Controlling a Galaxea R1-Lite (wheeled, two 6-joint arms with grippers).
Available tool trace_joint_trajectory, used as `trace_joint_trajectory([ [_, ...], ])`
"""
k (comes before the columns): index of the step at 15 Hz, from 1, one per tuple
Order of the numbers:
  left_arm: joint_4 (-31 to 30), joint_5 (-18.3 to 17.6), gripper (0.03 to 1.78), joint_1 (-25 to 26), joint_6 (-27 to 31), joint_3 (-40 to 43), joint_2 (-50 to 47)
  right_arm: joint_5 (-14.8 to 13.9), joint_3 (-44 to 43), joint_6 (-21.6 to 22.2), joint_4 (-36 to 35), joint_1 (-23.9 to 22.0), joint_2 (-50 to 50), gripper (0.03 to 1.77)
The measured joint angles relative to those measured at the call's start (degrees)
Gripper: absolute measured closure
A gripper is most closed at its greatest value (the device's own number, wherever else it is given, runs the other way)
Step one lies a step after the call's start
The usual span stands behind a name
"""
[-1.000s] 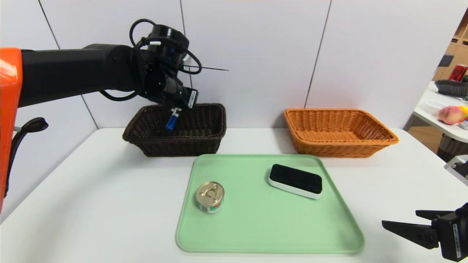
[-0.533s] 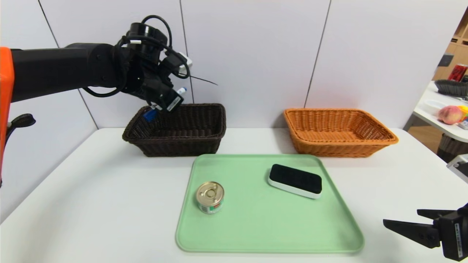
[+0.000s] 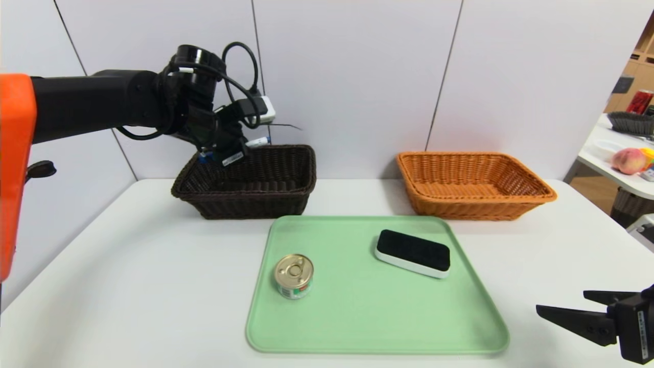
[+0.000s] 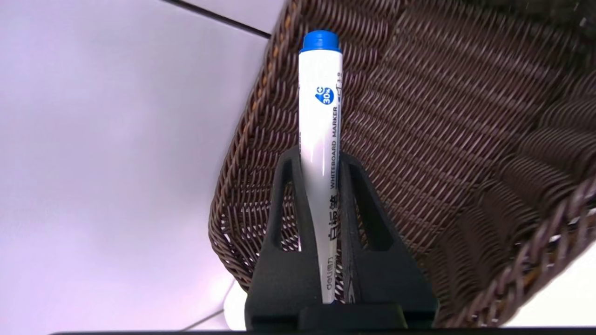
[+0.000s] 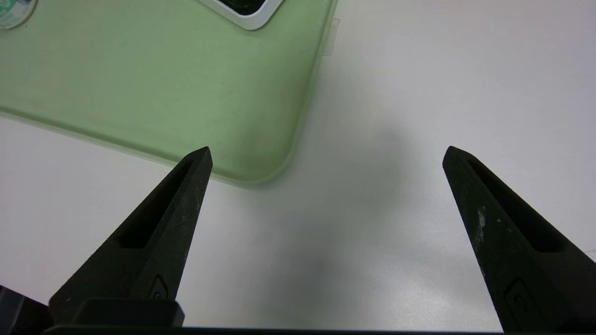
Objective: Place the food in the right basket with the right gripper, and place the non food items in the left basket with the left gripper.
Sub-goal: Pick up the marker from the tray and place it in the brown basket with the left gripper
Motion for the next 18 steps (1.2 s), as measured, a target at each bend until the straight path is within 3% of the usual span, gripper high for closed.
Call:
trace_joint_trajectory([
  [5, -1.0, 0.0, 1.63, 0.2, 7.6, 0.0, 3.3, -0.1, 0.1, 0.1, 0.0, 0.0, -0.2, 0.09],
  [10, -5.0, -0.4, 1.63, 0.2, 7.2, 0.0, 7.9, -0.3, 0.5, 0.1, 0.0, 0.0, -0.5, 0.09],
  [18, -5.3, -0.5, 1.63, 0.1, 7.0, 0.0, 10.6, -0.3, 0.8, 0.2, 0.2, 0.0, -1.2, 0.09],
])
